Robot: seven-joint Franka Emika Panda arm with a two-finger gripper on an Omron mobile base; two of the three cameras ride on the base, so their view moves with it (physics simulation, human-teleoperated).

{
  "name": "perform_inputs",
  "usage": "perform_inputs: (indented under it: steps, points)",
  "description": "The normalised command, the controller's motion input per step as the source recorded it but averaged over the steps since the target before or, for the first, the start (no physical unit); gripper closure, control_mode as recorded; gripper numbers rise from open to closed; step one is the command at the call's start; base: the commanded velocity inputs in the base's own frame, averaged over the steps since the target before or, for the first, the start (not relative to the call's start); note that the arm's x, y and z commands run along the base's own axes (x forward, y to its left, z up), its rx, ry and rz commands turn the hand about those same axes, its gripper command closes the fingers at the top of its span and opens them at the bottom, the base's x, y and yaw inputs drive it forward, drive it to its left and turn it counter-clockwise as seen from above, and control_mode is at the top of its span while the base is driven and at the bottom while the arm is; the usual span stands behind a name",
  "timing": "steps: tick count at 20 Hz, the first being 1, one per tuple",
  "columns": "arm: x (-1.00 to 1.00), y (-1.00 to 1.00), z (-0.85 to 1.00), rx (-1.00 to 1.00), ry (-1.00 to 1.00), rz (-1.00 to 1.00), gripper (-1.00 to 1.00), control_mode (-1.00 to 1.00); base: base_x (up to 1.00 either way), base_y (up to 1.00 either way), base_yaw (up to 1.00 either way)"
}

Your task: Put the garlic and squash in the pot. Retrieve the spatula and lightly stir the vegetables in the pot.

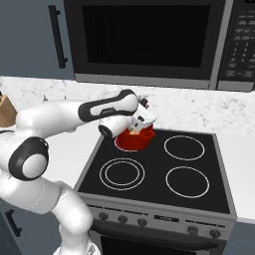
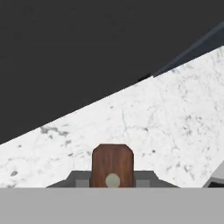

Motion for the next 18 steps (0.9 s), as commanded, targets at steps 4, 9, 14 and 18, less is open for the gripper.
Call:
perform_inputs:
  steps: [4,9,14,18]
  points:
    - [0.66,0.15,-0.4,0.08,-0.05,0.0,1.0,-1.0,0.0,0.0,0.0]
    - [0.6,0.15,-0.54,0.01,-0.13,0.0,1.0,-1.0,0.0,0.0,0.0]
    - [0.56,0.2,-0.6,0.0,-0.05,0.0,1.0,-1.0,0.0,0.0,0.0]
    - [0.55,0.28,-0.45,0.0,-0.06,0.0,1.0,-1.0,0.0,0.0,0.0]
